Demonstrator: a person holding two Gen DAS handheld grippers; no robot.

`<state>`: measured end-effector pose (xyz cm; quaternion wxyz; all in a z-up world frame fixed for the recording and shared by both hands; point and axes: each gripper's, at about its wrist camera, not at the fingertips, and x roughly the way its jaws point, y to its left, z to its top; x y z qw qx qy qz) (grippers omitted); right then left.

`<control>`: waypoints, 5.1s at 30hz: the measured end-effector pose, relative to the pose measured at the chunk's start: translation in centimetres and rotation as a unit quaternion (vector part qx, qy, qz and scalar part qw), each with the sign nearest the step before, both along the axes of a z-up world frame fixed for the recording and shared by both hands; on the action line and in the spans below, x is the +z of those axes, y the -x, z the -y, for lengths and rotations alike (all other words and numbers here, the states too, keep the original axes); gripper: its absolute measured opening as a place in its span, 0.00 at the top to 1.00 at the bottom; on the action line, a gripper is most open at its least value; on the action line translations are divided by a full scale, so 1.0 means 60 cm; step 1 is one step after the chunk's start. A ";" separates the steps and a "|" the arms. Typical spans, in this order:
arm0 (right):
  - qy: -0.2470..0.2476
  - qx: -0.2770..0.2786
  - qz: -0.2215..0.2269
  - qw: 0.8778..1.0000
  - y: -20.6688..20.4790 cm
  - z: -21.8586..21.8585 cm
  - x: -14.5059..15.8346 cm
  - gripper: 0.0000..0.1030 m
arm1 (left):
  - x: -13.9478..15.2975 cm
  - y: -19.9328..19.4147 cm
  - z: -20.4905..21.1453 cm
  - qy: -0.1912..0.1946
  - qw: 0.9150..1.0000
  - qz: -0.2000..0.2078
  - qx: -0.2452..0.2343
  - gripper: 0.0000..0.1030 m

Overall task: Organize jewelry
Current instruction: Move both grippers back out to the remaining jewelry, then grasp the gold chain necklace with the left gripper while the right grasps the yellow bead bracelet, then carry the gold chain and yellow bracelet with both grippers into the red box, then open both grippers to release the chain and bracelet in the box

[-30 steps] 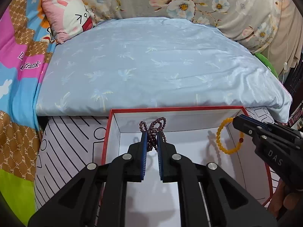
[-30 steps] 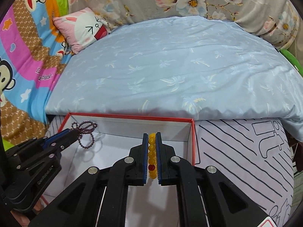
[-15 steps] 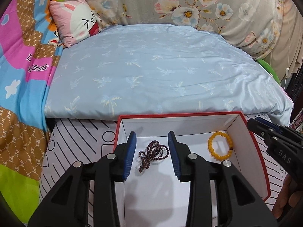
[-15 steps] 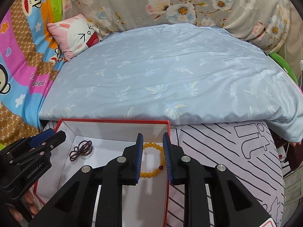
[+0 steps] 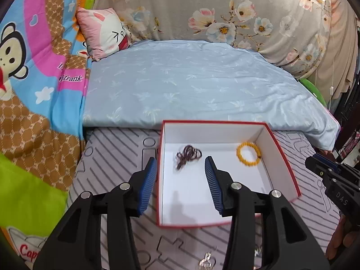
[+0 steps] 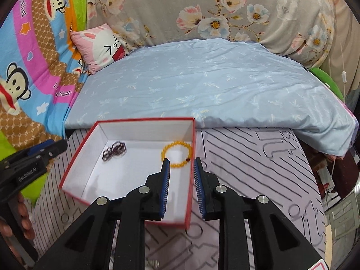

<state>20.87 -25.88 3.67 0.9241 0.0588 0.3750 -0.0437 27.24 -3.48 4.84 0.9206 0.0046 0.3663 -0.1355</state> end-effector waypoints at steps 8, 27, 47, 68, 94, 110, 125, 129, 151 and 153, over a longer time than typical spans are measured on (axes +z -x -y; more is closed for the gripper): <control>-0.007 -0.002 -0.028 1.000 0.119 -0.015 -0.035 0.78 | -0.044 0.096 -0.044 -0.010 0.999 -0.031 0.006 0.58; -0.020 -0.029 -0.090 0.995 0.225 -0.037 -0.145 0.64 | -0.179 0.192 -0.074 -0.009 0.995 -0.103 0.015 0.45; 0.020 -0.028 -0.092 0.995 0.212 -0.053 -0.171 0.71 | -0.190 0.203 -0.053 -0.057 0.997 -0.057 0.014 0.61; -0.055 -0.022 -0.095 0.994 0.226 -0.037 -0.157 0.92 | -0.171 0.226 -0.066 0.024 0.995 -0.097 -0.018 0.97; -0.040 0.006 0.031 0.999 0.207 -0.023 0.028 0.92 | 0.008 0.218 -0.034 0.046 0.997 -0.009 -0.057 0.97; -0.058 0.048 0.056 0.996 0.009 -0.029 0.066 0.92 | 0.035 0.053 0.021 0.034 0.998 0.030 -0.052 0.97; -0.090 0.086 -0.015 0.992 -0.110 -0.071 -0.046 0.92 | -0.057 -0.051 0.054 0.019 0.998 -0.022 -0.055 0.97; -0.066 0.071 -0.033 0.995 -0.120 -0.063 -0.077 0.92 | -0.081 -0.065 0.053 0.011 0.998 -0.035 -0.053 0.97; -0.009 0.038 0.017 0.999 0.002 -0.029 -0.021 0.74 | -0.054 -0.004 -0.002 -0.015 1.000 0.001 -0.009 0.52; -0.010 0.039 0.015 0.999 0.023 -0.029 -0.022 0.74 | -0.054 0.014 -0.009 -0.016 1.000 -0.001 -0.006 0.51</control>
